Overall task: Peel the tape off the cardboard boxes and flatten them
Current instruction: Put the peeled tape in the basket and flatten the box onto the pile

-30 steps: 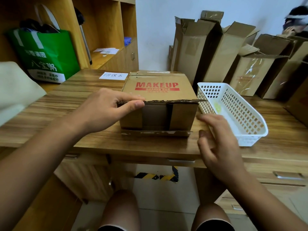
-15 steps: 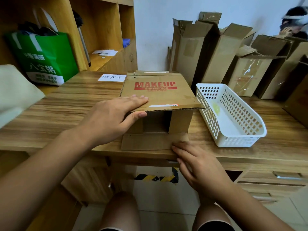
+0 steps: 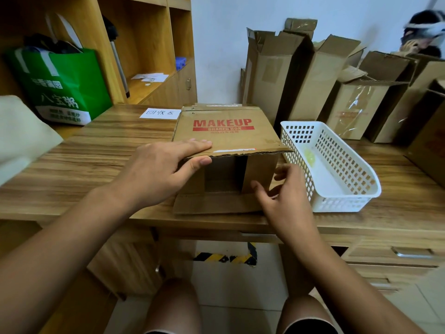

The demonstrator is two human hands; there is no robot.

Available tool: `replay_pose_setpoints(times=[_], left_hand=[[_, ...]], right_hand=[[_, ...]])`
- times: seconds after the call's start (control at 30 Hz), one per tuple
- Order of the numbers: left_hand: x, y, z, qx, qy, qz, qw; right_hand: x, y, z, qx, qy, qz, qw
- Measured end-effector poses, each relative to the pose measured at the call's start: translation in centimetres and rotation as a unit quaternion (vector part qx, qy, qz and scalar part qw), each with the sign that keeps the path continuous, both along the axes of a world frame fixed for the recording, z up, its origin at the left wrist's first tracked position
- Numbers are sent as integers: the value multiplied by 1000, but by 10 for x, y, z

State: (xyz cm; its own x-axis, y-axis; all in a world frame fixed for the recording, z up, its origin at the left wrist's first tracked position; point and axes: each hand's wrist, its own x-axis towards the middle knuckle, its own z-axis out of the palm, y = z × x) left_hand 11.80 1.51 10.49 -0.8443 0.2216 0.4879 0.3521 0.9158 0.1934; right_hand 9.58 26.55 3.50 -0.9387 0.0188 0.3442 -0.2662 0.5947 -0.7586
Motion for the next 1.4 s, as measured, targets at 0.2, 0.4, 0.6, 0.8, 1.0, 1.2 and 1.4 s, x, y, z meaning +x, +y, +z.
replay_pose_setpoints(times=[0.2,0.4,0.6,0.8,1.0,1.2,1.4], left_hand=[[3,6,-4,-10,22,12,1000],[3,6,-7,-20,28,21,999],[1,3,-8,-9,28,24,999],[-1,2,-16,49,36,4,998],[9,15,-36,162,78,32,983],[18,39,-71,373,75,123,917],[2,60,-89,388,56,189,900]], right_hand=[[-14,-21,-6,-43,-23,-47,998],[-19,-36,-9,13,-29,-112,993],[-16,-27,-11,-2,-30,-86,996],[-8,-9,-11,-43,9,-44,998],[-5,-3,-13,-60,13,-23,998],[-6,-2,-15,-68,14,-18,997],[-4,-2,-13,-64,9,-13,998]])
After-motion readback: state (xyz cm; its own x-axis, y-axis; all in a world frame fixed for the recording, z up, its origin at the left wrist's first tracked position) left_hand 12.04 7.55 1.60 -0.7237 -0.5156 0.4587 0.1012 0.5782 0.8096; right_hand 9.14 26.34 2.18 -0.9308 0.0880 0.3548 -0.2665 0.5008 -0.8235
